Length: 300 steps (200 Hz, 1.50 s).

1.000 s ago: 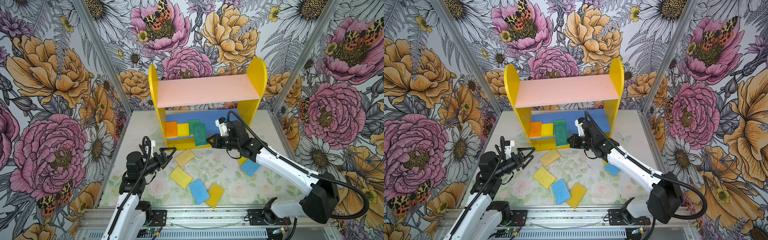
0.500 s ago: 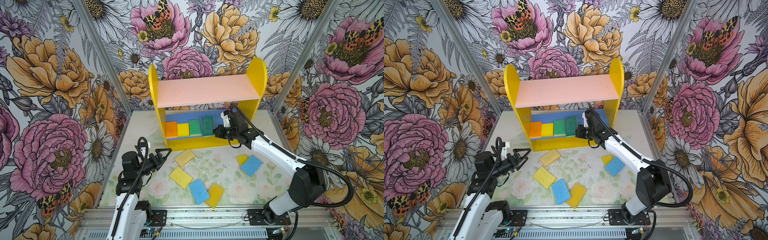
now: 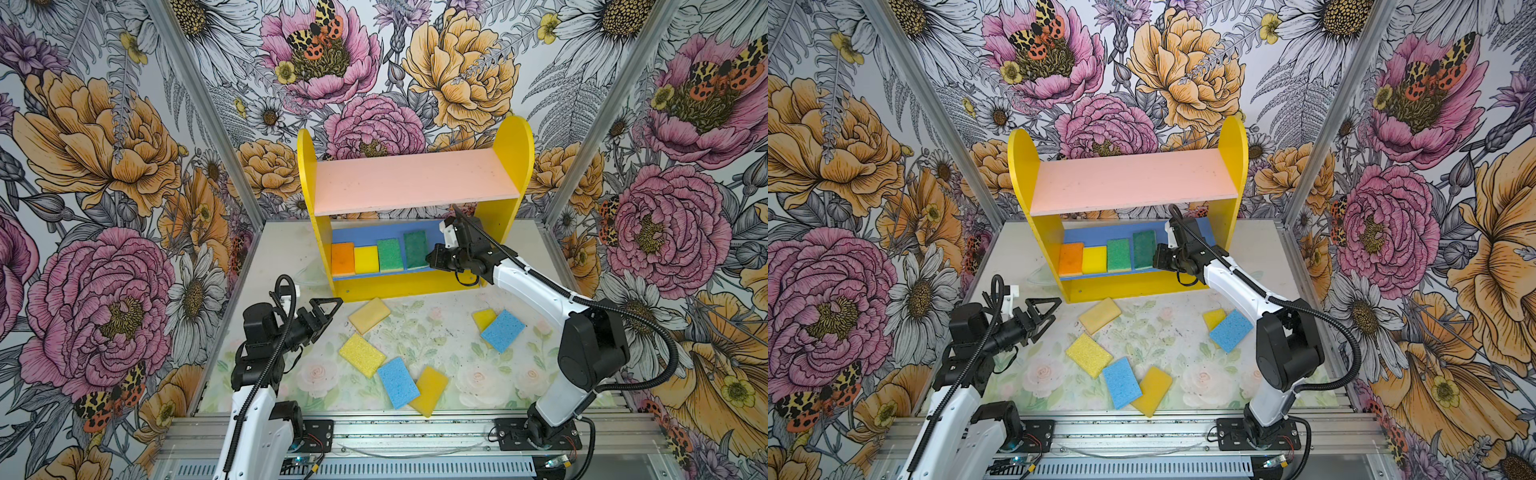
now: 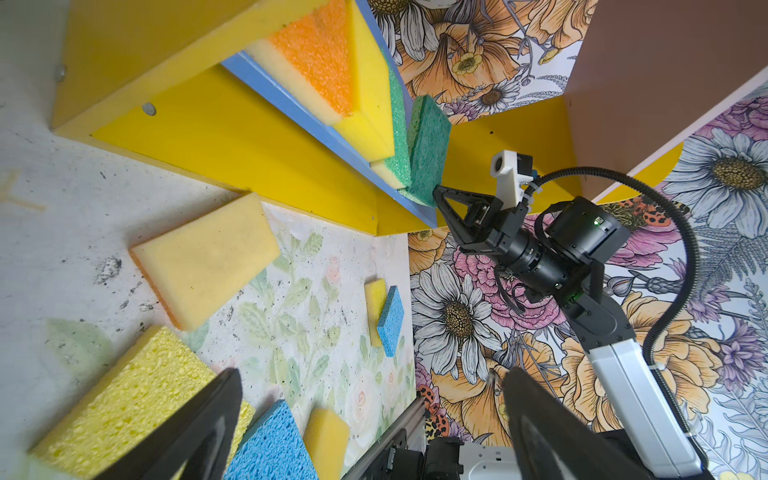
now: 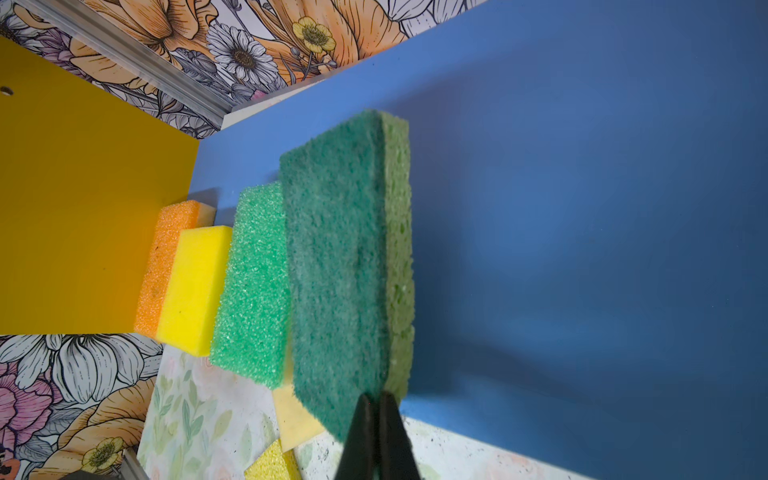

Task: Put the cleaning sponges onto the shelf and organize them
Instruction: 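Carry the dark green sponge onto the blue shelf with the right gripper, then set the dark green sponge upright beside the green sponge and open the right gripper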

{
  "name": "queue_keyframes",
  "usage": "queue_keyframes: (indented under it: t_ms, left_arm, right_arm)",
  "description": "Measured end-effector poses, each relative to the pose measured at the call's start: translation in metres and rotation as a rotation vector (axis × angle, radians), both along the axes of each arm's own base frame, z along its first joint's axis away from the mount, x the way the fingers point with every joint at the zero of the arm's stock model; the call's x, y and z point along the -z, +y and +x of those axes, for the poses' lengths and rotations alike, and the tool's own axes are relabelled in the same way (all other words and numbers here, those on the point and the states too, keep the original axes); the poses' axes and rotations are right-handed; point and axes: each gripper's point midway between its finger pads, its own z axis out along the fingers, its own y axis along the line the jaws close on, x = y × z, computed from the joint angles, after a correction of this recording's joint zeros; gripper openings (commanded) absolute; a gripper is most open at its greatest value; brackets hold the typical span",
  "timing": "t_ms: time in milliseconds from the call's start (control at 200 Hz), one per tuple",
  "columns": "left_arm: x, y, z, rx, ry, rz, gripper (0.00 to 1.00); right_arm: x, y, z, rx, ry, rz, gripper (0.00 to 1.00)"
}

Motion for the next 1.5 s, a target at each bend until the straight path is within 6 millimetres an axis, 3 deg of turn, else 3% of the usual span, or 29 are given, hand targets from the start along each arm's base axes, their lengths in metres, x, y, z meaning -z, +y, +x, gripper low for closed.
queue_keyframes:
  t_ms: [195,420,795,1136,1501]
  left_arm:
    - [0.002,0.003,0.002,-0.009,0.006,0.001,0.99]
    - [0.003,0.003,0.001,-0.013,0.013,0.001,0.99]
    - [0.006,0.007,0.004,-0.026,0.027,0.002,0.99]
    - [0.007,0.014,0.007,-0.067,0.020,0.047,0.99]
    - [0.016,0.018,0.009,-0.086,0.058,0.063,0.99]
  right_arm:
    - [0.005,0.006,0.003,-0.022,0.015,0.009,0.00]
    - [0.005,0.007,0.004,-0.036,0.011,0.007,0.30]
    - [0.003,0.001,0.005,-0.015,0.006,-0.005,0.45]
    - [-0.013,-0.017,-0.021,0.019,-0.026,-0.007,0.49]
    - [-0.005,-0.009,-0.054,-0.020,0.000,-0.005,0.50]
